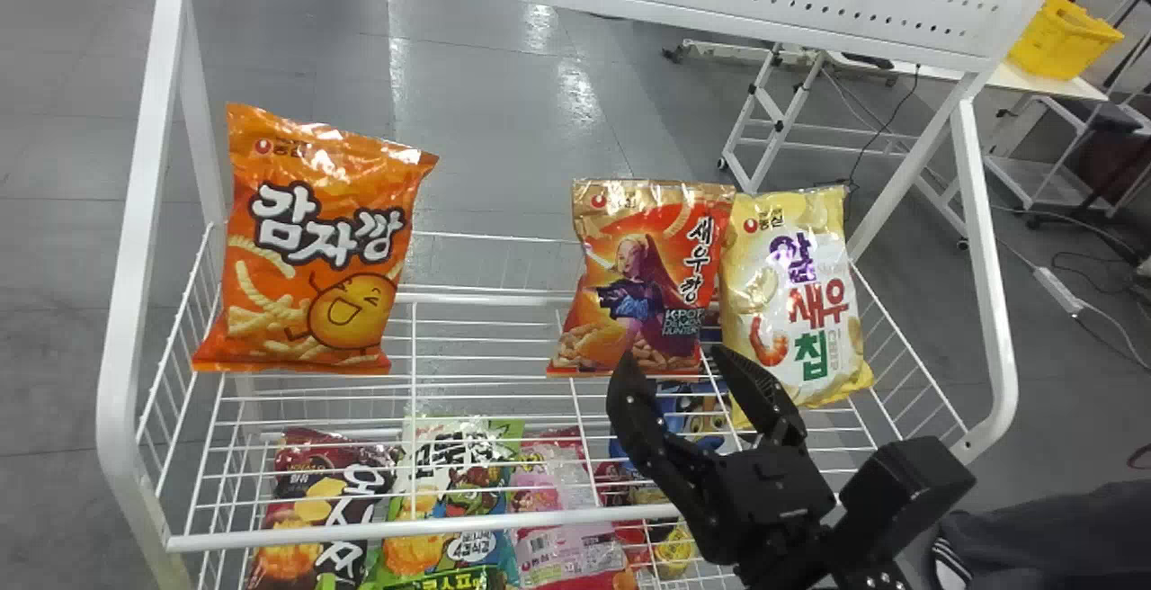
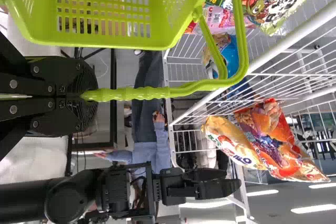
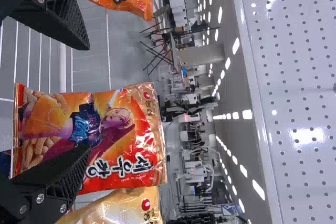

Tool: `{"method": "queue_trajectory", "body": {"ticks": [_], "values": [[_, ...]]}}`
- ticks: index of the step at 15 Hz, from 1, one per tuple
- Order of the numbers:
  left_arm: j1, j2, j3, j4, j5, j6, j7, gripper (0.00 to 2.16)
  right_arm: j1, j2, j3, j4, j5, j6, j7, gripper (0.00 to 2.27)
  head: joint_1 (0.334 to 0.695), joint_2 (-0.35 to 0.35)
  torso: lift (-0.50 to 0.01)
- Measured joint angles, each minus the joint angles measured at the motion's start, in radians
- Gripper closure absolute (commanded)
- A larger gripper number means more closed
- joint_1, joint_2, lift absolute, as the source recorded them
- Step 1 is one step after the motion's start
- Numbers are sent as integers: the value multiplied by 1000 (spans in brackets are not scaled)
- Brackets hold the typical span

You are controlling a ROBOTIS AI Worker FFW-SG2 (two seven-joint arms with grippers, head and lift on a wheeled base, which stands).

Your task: Hold basket handle with left hand then pick spicy shrimp crackers with right hand and place into basket

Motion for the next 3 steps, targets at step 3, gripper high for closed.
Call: {"method": "queue_trajectory", "body": {"ticks": [3], "values": [[13,0,5,-34,17,0,0,1892,-1,-1,2,1,1,0,0,151,695,-331,-37]]}}
